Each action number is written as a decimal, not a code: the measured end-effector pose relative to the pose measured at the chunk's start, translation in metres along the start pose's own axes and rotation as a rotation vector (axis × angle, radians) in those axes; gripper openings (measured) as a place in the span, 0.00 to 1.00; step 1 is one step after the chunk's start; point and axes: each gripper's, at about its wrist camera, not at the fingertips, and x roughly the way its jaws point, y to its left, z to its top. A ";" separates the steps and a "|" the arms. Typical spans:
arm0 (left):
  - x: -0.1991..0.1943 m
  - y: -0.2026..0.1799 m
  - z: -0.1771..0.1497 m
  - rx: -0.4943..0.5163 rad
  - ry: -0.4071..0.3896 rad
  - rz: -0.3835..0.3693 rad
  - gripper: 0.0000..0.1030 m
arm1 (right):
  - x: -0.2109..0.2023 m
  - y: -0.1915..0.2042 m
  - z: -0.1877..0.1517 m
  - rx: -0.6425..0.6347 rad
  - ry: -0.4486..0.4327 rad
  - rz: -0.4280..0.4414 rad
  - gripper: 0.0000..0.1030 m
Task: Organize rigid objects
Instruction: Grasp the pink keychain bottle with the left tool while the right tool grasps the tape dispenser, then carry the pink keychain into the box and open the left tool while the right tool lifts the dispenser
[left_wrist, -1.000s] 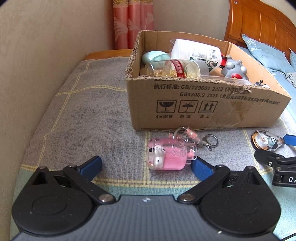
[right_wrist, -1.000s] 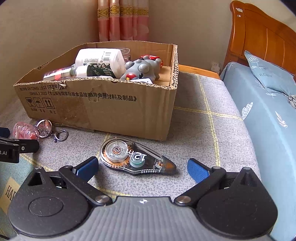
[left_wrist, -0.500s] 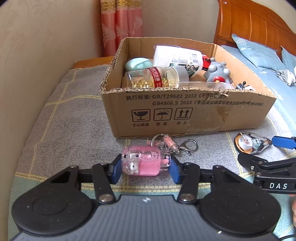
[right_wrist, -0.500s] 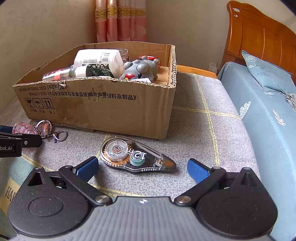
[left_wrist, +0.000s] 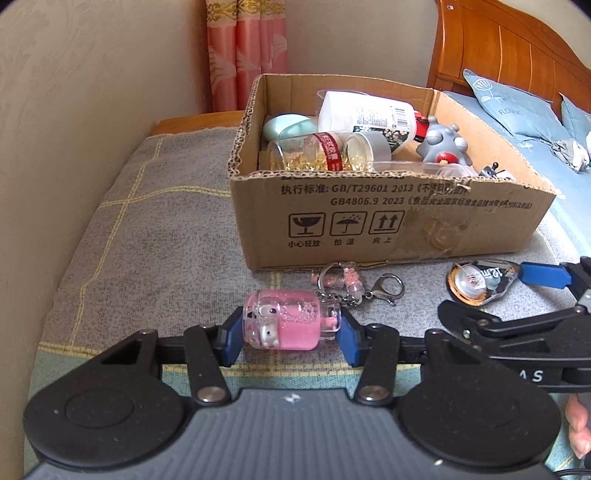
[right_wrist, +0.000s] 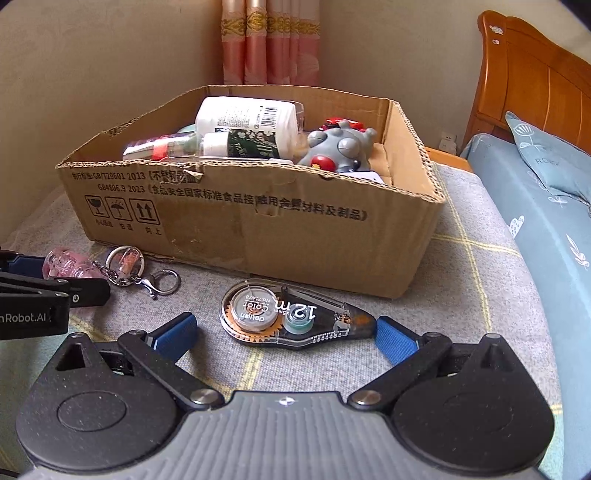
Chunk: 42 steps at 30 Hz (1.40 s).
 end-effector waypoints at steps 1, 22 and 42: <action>0.000 0.000 0.000 0.000 -0.001 0.000 0.48 | 0.000 0.001 0.001 -0.001 0.000 0.002 1.00; 0.003 -0.002 0.002 0.058 -0.021 -0.004 0.48 | -0.001 0.004 0.006 0.009 0.006 -0.015 0.90; -0.055 -0.010 0.024 0.235 0.007 -0.097 0.48 | -0.059 -0.017 0.011 -0.219 0.063 0.133 0.90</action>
